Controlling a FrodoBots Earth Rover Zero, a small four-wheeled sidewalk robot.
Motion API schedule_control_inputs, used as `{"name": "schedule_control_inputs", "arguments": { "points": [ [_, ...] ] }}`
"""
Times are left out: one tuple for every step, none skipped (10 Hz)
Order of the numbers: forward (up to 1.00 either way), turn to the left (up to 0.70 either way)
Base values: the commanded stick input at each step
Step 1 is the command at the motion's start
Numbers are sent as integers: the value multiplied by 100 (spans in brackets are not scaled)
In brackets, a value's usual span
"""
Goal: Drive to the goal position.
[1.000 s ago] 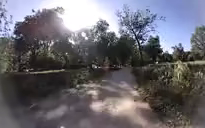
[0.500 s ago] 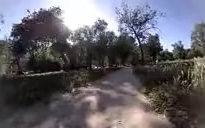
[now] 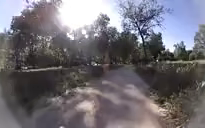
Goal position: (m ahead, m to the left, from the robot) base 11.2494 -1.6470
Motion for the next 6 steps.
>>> {"name": "schedule_control_inputs", "arguments": {
  "points": [
    [85,0],
    [85,0],
    [85,0],
    [85,0],
    [85,0],
    [85,0]
  ]
}}
